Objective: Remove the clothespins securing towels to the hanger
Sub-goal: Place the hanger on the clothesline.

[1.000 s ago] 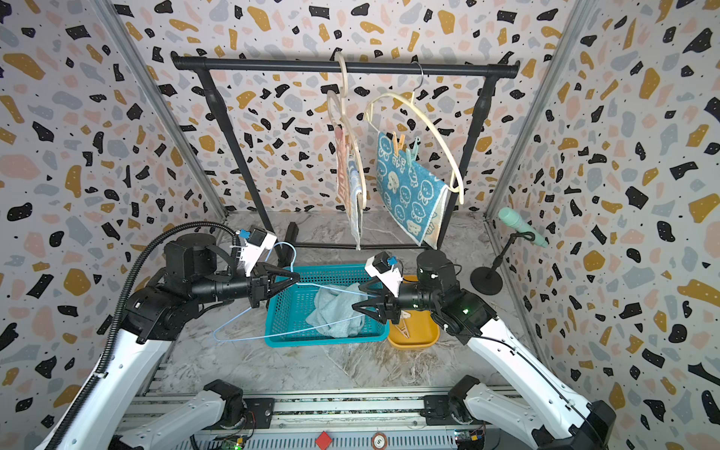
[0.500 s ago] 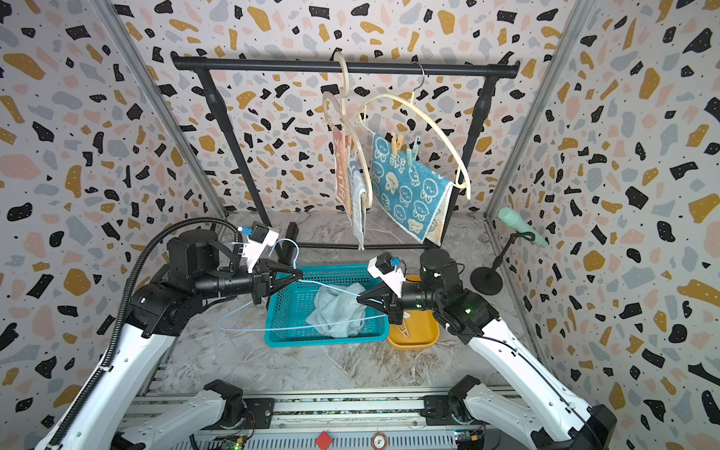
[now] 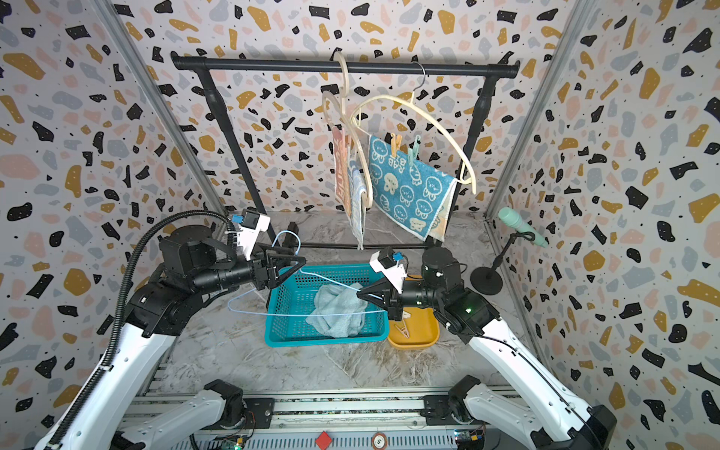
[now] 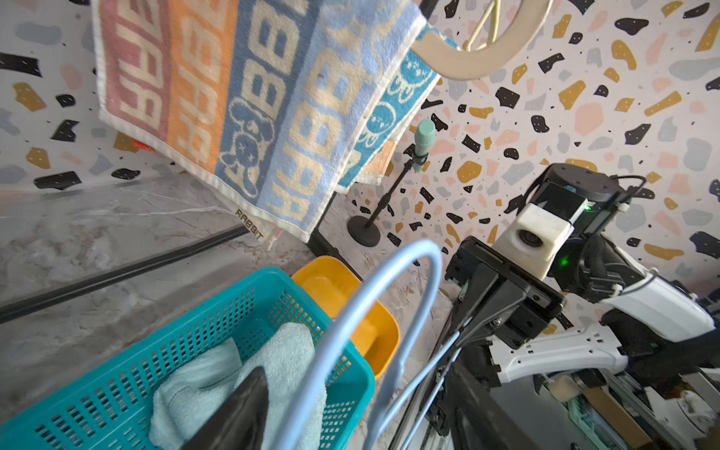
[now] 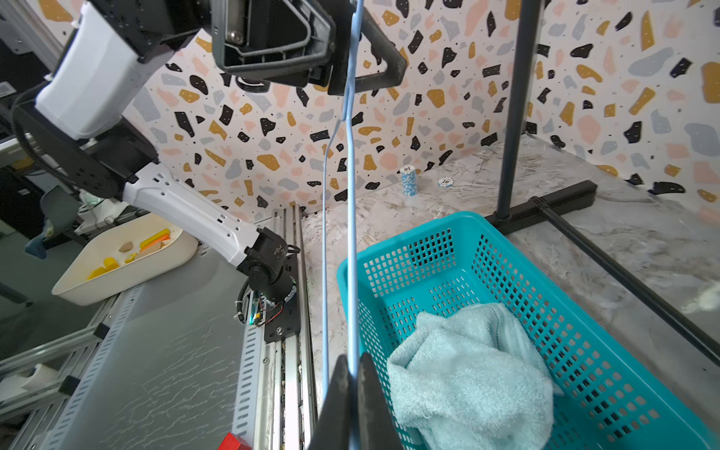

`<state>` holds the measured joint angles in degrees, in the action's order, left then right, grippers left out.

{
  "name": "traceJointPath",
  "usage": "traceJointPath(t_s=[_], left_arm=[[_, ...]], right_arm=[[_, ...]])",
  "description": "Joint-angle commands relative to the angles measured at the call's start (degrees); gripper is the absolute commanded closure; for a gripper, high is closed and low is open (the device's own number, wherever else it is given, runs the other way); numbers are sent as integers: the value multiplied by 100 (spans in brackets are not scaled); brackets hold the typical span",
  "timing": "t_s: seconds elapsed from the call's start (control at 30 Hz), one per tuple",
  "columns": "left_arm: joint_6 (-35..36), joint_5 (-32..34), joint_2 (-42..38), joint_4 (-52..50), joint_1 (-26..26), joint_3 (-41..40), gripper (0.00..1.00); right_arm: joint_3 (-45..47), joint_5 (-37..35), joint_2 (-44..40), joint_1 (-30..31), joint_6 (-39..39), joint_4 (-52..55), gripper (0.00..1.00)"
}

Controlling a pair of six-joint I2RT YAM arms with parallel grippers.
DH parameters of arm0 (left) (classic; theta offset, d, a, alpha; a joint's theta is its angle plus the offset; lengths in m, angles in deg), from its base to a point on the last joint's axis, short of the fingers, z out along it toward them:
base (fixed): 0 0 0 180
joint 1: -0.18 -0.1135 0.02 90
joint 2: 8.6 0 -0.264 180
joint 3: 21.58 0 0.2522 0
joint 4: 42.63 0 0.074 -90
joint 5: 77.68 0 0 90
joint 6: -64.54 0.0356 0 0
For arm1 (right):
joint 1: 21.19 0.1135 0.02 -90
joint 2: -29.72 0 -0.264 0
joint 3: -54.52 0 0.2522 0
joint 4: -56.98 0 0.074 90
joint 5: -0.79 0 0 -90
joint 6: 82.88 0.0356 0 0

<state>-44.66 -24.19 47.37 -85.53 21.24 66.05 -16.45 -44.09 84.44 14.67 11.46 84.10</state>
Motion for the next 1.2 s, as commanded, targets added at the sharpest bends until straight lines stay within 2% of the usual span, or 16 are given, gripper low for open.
traceJointPath(t_s=[0.0, 0.13, 0.33, 0.53, 0.93, 1.17], left_arm=[[-282, 652, -63, 480, -4, 243, 26], [-276, 1124, -110, 450, -3, 314, 25], [-260, 1743, -235, 323, -5, 395, 24], [-276, 2343, -527, 375, -4, 482, 23], [-277, 2275, -679, 305, 1, 467, 24], [-260, 2224, -733, 384, -3, 372, 24]], right_arm=[[-203, -658, -157, 77, 392, -481, 100], [-265, -1364, -151, 247, 561, -649, 100], [-240, -1993, -155, 481, 754, -1081, 100], [-415, -2885, -81, 747, 702, -1280, 100], [-1257, -5483, 487, 1741, 97, -1387, 100], [-1994, -5864, 1000, 1901, -176, -1462, 100]])
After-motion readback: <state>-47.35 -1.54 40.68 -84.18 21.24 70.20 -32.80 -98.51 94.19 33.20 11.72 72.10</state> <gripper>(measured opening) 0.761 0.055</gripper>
